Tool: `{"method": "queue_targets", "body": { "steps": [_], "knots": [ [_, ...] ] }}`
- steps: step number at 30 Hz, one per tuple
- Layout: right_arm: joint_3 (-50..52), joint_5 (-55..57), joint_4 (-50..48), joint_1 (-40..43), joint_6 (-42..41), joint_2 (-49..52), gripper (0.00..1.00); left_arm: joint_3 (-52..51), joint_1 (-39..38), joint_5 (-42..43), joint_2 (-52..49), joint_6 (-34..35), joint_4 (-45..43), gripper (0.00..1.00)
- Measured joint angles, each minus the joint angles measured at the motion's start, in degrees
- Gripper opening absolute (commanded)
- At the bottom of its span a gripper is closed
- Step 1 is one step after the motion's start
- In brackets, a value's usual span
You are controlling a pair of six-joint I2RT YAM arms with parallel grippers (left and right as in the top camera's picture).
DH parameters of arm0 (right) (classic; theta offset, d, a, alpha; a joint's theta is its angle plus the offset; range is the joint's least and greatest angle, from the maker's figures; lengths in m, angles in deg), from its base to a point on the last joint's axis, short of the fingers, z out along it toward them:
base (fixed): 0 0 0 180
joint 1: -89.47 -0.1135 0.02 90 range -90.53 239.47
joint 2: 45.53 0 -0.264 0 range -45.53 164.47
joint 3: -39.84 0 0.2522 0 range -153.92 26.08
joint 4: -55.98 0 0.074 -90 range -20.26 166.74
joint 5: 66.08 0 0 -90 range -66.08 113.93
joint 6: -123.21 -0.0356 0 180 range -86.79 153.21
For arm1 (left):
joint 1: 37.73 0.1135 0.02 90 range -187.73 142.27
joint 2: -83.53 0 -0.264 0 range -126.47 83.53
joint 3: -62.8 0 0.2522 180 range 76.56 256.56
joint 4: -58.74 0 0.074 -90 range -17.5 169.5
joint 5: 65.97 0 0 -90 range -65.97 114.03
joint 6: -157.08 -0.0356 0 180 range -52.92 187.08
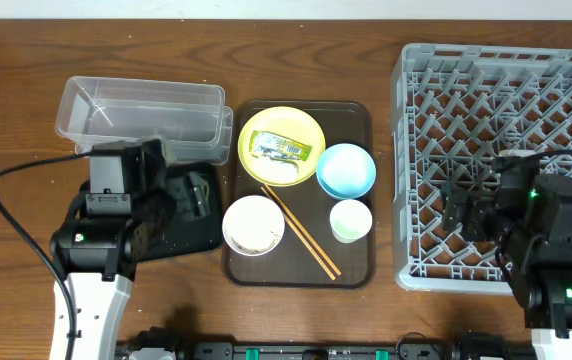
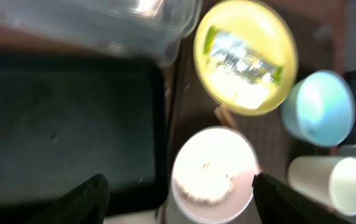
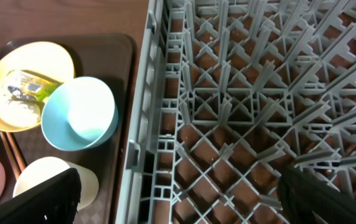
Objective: Sort waste into correct bins and load items into the dishwasher rack
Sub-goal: 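Reach the left gripper to the wrapper on the yellow plate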
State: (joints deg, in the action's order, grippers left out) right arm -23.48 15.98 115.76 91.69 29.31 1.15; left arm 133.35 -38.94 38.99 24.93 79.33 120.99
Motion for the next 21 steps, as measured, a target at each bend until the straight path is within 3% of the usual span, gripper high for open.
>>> {"method": "queue_targets", "body": {
  "steps": [9, 21],
  "knots": [
    [0.0, 0.0, 0.0, 0.0, 0.0, -0.1, 0.99, 0.2, -2.2, 1.2, -2.6, 0.0, -9.1, 0.76],
    [0.0, -0.1, 0.0, 0.0, 0.0, -0.1, 0.99, 0.3, -13.2, -4.0, -19.0, 1.1, -29.6, 0.76]
  ]
}}
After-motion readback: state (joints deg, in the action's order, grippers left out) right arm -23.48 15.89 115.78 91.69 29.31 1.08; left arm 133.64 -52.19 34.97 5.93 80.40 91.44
